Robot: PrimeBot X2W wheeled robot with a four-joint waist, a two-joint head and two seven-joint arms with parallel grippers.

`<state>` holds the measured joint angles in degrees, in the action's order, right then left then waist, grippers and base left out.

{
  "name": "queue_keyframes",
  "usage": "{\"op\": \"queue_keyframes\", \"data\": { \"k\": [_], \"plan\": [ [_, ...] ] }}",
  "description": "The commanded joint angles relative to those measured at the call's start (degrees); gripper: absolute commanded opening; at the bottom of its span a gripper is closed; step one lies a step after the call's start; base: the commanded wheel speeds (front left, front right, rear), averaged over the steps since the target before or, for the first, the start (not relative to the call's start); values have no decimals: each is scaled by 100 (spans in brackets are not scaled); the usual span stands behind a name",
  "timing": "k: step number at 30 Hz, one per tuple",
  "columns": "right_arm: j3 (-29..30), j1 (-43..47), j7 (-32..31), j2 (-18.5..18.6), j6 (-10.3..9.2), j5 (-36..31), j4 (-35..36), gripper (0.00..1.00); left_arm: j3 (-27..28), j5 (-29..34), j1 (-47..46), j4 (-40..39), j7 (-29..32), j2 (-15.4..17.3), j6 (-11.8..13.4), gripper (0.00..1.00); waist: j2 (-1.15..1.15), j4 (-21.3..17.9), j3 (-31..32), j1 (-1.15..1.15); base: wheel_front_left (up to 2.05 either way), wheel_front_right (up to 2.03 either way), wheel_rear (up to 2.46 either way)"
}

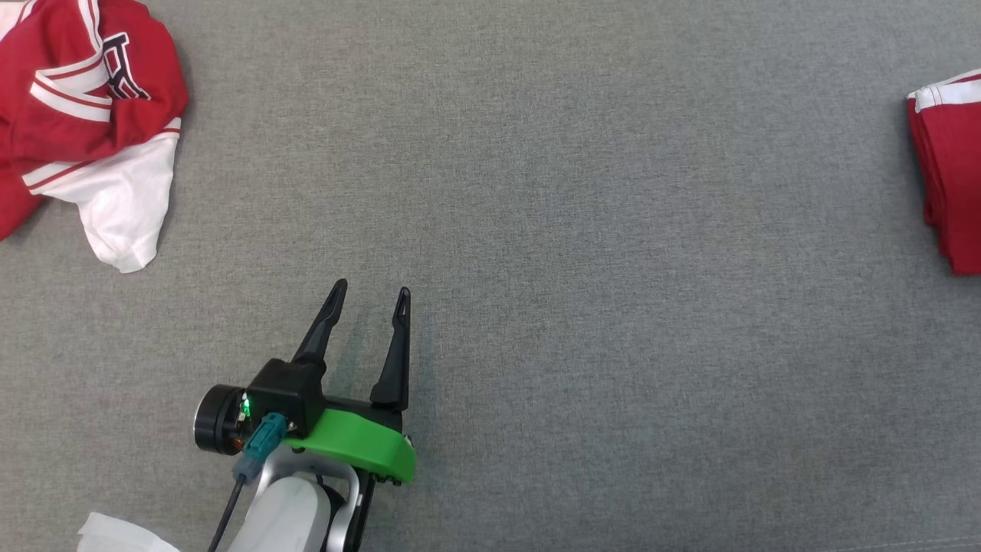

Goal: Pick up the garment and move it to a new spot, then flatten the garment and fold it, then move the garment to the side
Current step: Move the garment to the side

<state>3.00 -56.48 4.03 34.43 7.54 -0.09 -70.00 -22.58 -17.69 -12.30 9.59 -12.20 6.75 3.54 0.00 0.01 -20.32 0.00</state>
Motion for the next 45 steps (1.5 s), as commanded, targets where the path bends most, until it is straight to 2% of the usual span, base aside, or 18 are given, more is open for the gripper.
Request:
{"op": "queue_keyframes", "data": {
  "k": [1, 7, 12, 18, 26, 32, 36, 40, 45],
  "plan": [
    [61, 20, 105, -63, -10, -98, -12, 100, -3, -41, 60, 10, -4, 32, 27, 100, 0, 0, 47, 0, 0, 0, 0],
    [239, 52, 460, -402, -10, -495, 56, 100, -17, -99, 123, 35, 26, 57, 44, 100, 0, -66, 211, 0, 0, 0, 0],
    [192, 3, 664, -824, -10, -487, 63, 100, -8, -175, 163, 100, -5, 19, 51, 100, 0, -130, 443, 0, 0, 0, 0],
    [-173, -16, 924, -1399, -11, -163, 113, 100, 160, -304, 174, 272, -103, 33, 91, 100, 0, -207, 860, 0, 0, 0, 0],
    [-1014, 622, 1096, -2200, -11, 806, 562, 100, 474, -541, 307, 721, -254, -37, 148, 100, 0, -217, 1661, 0, 0, 0, 0],
    [-1429, 1591, 1118, -2402, -11, 1570, 1485, 100, 720, -665, 578, 1078, -300, -83, 166, 100, 0, -166, 2138, 0, 0, 0, 0],
    [-1409, 2379, 1118, -2516, -11, 1860, 2316, 100, 830, -653, 767, 1211, -300, -95, 111, 100, 0, -82, 2290, 0, 0, 0, 0],
    [-1207, 3205, 1118, -2653, -10, 1807, 3092, 100, 920, -590, 1008, 1193, -299, -129, 54, 100, 0, 32, 2397, 0, 0, 0, 0],
    [-805, 4225, 1119, -2906, -10, 1375, 3937, 100, 1011, -506, 1275, 1140, -301, -183, -6, 100, 0, 150, 2511, 0, 0, 0, 0]
  ]
}}
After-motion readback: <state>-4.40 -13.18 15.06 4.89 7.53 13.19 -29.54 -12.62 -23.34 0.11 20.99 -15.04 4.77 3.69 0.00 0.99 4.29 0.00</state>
